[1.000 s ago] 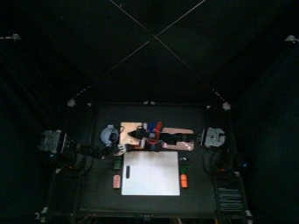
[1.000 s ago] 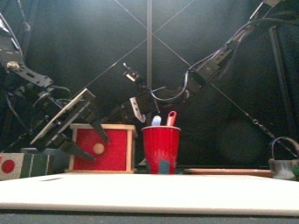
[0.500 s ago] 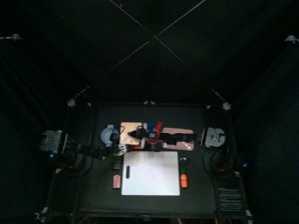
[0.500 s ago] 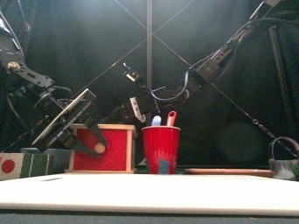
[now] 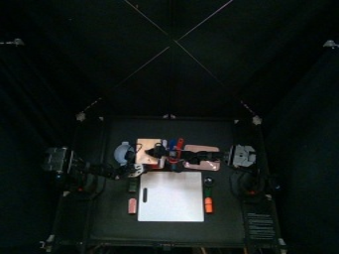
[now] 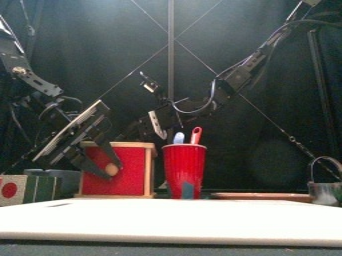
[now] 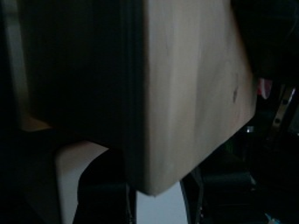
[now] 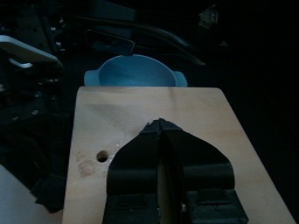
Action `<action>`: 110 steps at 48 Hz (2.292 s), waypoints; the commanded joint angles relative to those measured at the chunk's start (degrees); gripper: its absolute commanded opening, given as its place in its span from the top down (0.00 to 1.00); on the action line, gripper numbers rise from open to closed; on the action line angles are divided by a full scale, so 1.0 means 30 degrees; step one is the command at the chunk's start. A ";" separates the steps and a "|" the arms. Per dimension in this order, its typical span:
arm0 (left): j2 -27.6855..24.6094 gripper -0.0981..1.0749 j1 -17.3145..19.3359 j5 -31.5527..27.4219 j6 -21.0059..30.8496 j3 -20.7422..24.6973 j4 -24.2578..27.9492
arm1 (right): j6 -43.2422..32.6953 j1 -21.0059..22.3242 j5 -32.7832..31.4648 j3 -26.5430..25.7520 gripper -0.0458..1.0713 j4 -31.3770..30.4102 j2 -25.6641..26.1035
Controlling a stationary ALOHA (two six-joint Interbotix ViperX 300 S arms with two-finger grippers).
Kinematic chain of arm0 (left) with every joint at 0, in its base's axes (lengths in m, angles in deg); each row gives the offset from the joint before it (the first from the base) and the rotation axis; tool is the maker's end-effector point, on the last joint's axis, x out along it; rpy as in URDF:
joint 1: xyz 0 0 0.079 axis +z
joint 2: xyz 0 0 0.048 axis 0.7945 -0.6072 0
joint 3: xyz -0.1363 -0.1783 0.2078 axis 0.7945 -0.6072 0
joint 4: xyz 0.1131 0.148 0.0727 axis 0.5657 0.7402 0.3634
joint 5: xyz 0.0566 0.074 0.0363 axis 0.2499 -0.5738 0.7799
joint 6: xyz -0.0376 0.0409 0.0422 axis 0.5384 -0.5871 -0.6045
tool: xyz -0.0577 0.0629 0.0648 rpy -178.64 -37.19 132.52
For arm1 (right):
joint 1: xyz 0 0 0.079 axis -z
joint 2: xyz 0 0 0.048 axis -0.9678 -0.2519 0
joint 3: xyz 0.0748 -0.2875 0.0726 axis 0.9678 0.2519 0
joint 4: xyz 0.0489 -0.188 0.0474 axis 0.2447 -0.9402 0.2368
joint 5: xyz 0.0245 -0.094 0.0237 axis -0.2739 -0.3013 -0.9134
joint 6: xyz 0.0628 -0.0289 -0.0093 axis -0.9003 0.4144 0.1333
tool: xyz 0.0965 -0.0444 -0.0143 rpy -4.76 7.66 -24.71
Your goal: Open drawer
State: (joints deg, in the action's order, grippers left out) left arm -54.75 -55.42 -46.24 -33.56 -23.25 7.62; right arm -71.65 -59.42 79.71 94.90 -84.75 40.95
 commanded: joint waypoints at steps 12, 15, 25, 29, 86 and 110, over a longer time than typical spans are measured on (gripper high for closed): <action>0.0352 0.51 -0.1758 -0.0586 0.0088 0.0410 -0.0234 | 0.0059 -0.0146 -0.0234 -0.0029 0.95 -0.0059 0.0205; 0.0352 0.51 -0.2051 -0.0586 0.0088 0.0410 -0.0352 | 0.0059 -0.0146 -0.0264 0.0000 0.95 -0.0088 0.0205; 0.0205 0.51 -0.2666 -0.0586 0.0088 0.0469 -0.0674 | 0.0059 -0.0146 -0.0264 -0.0029 0.95 -0.0088 0.0205; 0.0146 0.51 -0.2842 -0.0586 0.0088 0.0527 -0.0791 | 0.0059 -0.0146 -0.0264 -0.0029 0.95 -0.0059 0.0234; -0.1055 0.51 -0.5596 0.2197 -0.3457 0.1318 -0.4482 | 0.0059 -0.0146 -0.0557 0.0000 0.95 -0.0059 0.0264; -0.1377 0.51 -0.5947 0.2490 -0.4365 0.1582 -0.5186 | 0.0059 -0.0146 -0.0557 0.0000 0.95 -0.0029 0.0264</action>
State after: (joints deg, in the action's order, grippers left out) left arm -59.14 -72.56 -39.21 -45.60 -19.56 -8.02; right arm -71.56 -59.59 78.84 94.81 -84.83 41.04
